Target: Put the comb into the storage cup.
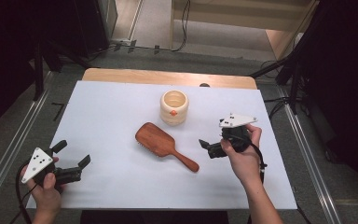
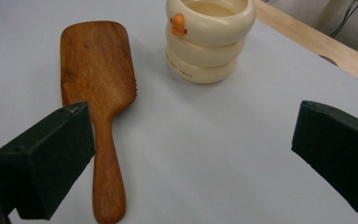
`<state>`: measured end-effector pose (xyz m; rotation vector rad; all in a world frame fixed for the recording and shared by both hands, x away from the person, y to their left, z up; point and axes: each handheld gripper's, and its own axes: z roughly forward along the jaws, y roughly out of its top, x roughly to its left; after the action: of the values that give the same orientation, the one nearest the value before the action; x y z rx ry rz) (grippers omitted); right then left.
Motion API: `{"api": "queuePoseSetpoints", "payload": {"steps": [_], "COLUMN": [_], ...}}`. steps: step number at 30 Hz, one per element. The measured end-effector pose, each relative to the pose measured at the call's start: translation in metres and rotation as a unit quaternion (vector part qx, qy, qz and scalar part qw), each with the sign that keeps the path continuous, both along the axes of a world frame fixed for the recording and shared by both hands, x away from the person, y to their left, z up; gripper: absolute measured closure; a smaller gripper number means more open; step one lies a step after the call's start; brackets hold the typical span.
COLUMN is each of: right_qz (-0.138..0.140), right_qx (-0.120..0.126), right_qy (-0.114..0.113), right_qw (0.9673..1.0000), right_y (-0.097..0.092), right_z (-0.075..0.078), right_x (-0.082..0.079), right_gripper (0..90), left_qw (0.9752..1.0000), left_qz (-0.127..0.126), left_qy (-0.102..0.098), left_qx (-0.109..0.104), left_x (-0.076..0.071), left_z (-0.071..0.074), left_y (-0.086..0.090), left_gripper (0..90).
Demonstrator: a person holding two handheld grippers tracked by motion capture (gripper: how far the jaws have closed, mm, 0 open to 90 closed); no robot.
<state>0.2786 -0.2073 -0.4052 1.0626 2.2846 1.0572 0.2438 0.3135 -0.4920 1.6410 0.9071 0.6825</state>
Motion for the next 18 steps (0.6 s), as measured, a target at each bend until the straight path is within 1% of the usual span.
{"api": "queuePoseSetpoints", "payload": {"steps": [1, 3, 6, 11, 15, 18], "right_qz": [0.004, 0.005, 0.009, 0.025, 0.033, 0.038], "right_qx": [-0.005, -0.008, -0.014, -0.023, -0.035, -0.04], "right_qy": [0.004, 0.007, 0.017, 0.023, 0.038, 0.051], "right_qw": [1.0, 0.9999, 0.9997, 0.9992, 0.9981, 0.9972], "right_y": [0.004, 0.006, 0.012, 0.022, 0.03, 0.037], "right_z": [0.0, 0.0, -0.001, -0.002, -0.004, -0.006], "right_x": [0.003, 0.004, 0.008, 0.013, 0.016, 0.018], "right_gripper": [0.0, 0.0, 0.0, 0.0, 0.0, 0.0], "left_qw": [1.0, 1.0, 0.9999, 1.0, 1.0, 0.9999], "left_qz": [0.0, 0.003, 0.003, 0.0, -0.001, -0.002], "left_qy": [-0.001, -0.006, -0.006, -0.006, -0.007, -0.008], "left_qx": [0.001, -0.004, -0.009, -0.006, -0.006, -0.007], "left_x": [0.0, -0.002, -0.002, -0.002, -0.002, -0.002], "left_z": [0.0, 0.0, 0.0, 0.0, 0.0, 0.0], "left_y": [0.0, 0.001, 0.003, 0.002, 0.002, 0.002], "left_gripper": [0.0, 0.0, 0.0, 0.0, 0.0, 0.0]}}
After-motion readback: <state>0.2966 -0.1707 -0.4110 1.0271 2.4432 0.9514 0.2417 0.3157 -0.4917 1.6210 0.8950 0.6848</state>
